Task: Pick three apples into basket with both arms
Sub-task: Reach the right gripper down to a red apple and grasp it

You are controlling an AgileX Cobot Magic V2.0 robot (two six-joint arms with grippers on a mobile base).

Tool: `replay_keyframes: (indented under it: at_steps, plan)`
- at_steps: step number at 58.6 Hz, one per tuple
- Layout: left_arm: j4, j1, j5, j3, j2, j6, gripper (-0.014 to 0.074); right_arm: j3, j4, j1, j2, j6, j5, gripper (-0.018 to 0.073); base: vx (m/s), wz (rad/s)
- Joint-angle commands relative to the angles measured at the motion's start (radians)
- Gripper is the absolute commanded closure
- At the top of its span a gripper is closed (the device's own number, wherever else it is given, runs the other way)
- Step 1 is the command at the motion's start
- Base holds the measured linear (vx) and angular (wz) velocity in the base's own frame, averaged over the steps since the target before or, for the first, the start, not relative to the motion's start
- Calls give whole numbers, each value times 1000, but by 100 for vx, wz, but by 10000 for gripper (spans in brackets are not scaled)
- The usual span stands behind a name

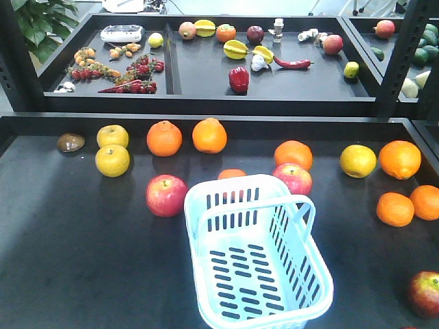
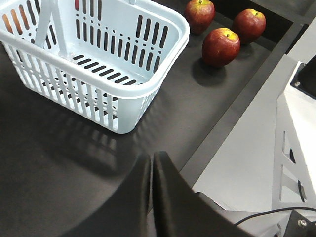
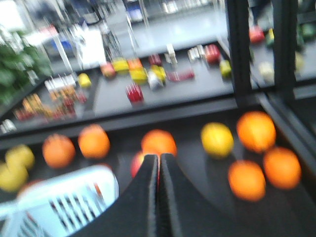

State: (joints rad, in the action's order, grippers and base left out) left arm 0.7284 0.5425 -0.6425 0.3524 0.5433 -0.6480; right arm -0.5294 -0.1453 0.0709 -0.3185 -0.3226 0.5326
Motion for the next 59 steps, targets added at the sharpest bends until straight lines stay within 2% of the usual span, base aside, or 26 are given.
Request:
replay_keyframes:
  at_steps: [1,9,15,23,30,34,50,59]
  plan:
    - [42,2,47,24,2,11,602,-43,-36,-4,-94,-37,89,563,0,0]
    - [42,2,47,24,2,11,602,-116,-108,-4,-280,-33,273,537,0,0]
    - [42,2,47,24,2,11,602,-204,-131,-4,-433,2,387,445,0,0]
    - [42,2,47,24,2,11,602,-271,-131,-4,-627,32,506,193,0,0]
    - [42,2,47,24,2,11,602,-273,-133,-4,-791,32,548,-68,0,0]
    - [42,2,47,24,2,11,602,-273,-134,-4,-867,44,556,-168,0,0]
    - [42,2,47,24,2,11,602,-273,-96,-4,-991,47,492,-149,0,0]
    - [42,2,47,24,2,11,602,-264,-39,-4,-1061,70,480,-138,0,0]
